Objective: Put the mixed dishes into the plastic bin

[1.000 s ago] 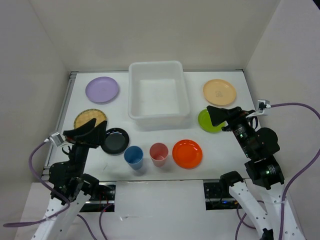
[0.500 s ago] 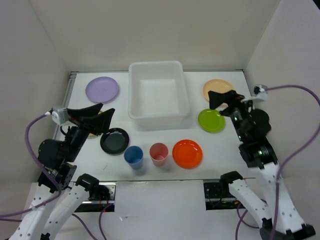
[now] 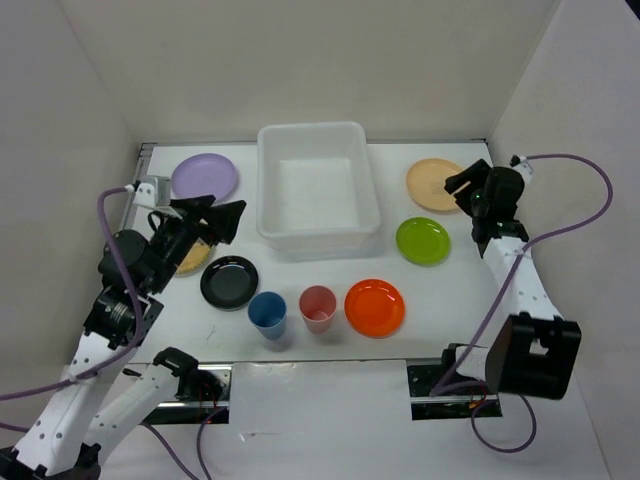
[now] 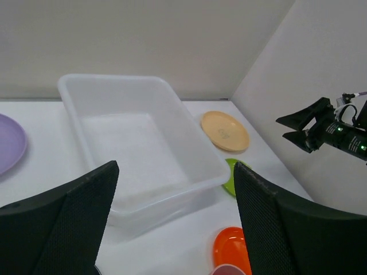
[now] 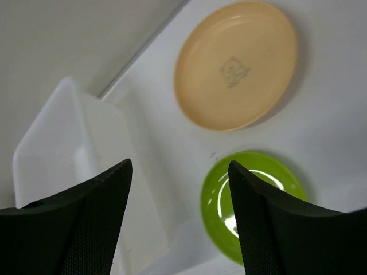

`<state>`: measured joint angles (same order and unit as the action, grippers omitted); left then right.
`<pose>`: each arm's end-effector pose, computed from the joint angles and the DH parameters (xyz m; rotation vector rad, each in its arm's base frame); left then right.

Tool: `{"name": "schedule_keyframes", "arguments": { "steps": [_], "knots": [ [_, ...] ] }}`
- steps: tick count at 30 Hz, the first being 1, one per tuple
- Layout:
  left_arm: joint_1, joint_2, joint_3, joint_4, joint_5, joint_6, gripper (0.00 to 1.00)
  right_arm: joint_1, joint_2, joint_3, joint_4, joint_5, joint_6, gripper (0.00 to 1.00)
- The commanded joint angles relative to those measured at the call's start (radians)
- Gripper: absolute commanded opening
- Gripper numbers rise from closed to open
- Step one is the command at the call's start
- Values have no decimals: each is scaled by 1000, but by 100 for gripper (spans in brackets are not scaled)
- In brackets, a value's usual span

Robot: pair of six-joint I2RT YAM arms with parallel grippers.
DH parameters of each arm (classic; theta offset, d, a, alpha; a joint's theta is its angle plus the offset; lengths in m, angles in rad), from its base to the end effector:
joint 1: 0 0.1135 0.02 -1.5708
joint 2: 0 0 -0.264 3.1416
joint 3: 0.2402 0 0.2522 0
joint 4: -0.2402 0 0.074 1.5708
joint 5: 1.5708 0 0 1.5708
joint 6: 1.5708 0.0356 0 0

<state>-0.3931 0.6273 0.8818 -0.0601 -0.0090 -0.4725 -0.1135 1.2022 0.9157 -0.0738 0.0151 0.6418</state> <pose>0.1255 -0.0517 0.4094 -0.0638 1.4121 -0.7152 0.2775 -0.0322 0.3095 0.7270 1.8049 0.3373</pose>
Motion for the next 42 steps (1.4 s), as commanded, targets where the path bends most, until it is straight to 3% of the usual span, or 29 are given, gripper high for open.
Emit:
{"name": "schedule_keyframes", "arguments": {
  "steps": [1, 8, 13, 17, 21, 35, 42],
  "knots": [
    [5, 78, 46, 0, 7, 40, 89, -130, 114, 18, 72, -131, 76, 73],
    [5, 149, 80, -41, 43, 20, 90, -156, 302, 31, 120, -87, 111, 75],
    [5, 89, 81, -101, 29, 20, 72, -156, 411, 64, 163, -87, 150, 69],
    [5, 57, 94, -136, 18, 20, 74, -156, 488, 100, 186, -75, 176, 66],
    [5, 48, 115, -173, -2, 31, 65, -156, 588, 173, 177, -63, 176, 63],
    [5, 134, 140, -166, 30, 49, 68, -156, 747, 262, 146, -52, 177, 62],
    [5, 153, 140, -167, 18, 104, 69, -156, 787, 322, 109, -52, 190, 38]
  ]
}}
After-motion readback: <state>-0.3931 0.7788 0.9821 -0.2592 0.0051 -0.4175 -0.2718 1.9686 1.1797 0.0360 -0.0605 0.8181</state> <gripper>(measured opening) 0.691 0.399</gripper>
